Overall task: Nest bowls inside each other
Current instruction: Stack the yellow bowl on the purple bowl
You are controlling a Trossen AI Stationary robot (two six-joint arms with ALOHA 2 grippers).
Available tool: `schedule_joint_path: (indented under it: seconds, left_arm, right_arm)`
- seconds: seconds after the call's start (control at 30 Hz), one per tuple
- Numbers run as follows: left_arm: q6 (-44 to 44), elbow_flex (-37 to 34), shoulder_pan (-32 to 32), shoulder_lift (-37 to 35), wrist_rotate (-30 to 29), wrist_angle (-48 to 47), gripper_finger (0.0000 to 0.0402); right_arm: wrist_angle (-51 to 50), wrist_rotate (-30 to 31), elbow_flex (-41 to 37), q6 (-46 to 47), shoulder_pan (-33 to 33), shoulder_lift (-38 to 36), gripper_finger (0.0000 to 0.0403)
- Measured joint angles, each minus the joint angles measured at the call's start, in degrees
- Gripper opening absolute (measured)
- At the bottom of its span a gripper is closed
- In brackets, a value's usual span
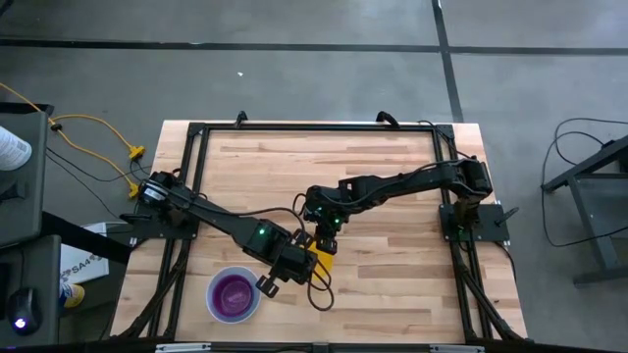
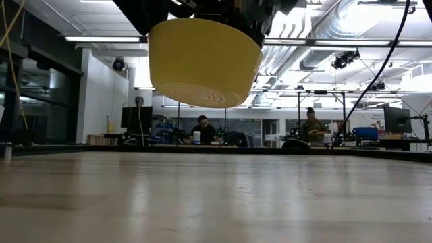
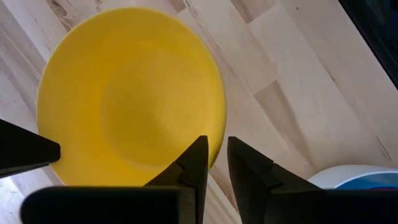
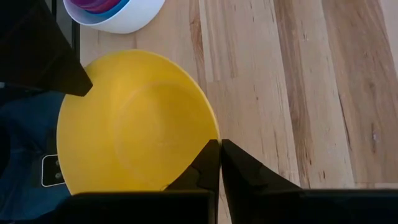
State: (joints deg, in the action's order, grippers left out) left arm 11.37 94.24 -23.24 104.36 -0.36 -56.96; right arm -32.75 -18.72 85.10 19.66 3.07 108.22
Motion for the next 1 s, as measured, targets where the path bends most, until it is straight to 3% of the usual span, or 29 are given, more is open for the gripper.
schedule_joint_path:
  seconds: [0.87, 1.0]
  left_arm:
    - [-0.21, -0.04, -0.02, 0.96, 0.31, 0.38, 0.0063]
    - [-0.17, -0.04, -0.02, 0.96, 0.47, 0.47, 0.0043]
  right_arm:
    - [0.57, -2.1, 0.0, 0.24, 0.59, 0.0, 0.0004]
    - [0.67, -2.16, 0.0, 0.24, 0.61, 0.0, 0.0004]
